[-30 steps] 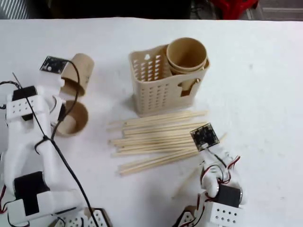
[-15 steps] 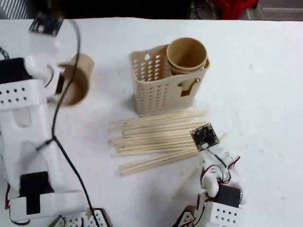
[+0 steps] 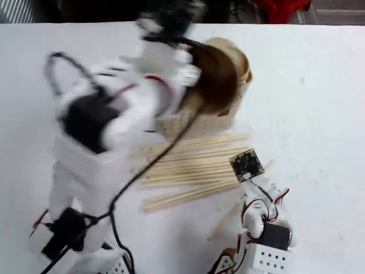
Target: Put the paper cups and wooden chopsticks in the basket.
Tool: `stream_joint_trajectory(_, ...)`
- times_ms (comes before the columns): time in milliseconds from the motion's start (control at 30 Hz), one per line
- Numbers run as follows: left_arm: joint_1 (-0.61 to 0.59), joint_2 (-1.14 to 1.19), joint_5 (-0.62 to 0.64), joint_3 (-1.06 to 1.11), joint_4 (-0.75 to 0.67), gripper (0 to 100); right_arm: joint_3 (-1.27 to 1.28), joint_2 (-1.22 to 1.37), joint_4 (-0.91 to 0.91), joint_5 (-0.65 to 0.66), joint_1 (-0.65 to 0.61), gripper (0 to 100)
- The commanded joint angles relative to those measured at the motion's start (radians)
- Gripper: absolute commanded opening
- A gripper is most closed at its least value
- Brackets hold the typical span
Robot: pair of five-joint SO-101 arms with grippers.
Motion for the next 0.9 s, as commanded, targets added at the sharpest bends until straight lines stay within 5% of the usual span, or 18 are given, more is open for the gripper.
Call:
stream_joint_trajectory(0,0.050,0.048,0.011,0.110,-0.201,2,0.011,-0.008,0.004,0.011,-0.001,1.7)
stream_joint_trajectory(133,0.018,0.113,0.014,0.190,-0.293,2,0.011,-0.008,0.004,0.011,-0.001,1.7)
stream_joint_trajectory(867,-0.081,0.166,0.011,0.284,-0.331,3,0.011,-0.008,0.004,0.011,-0.001,1.7)
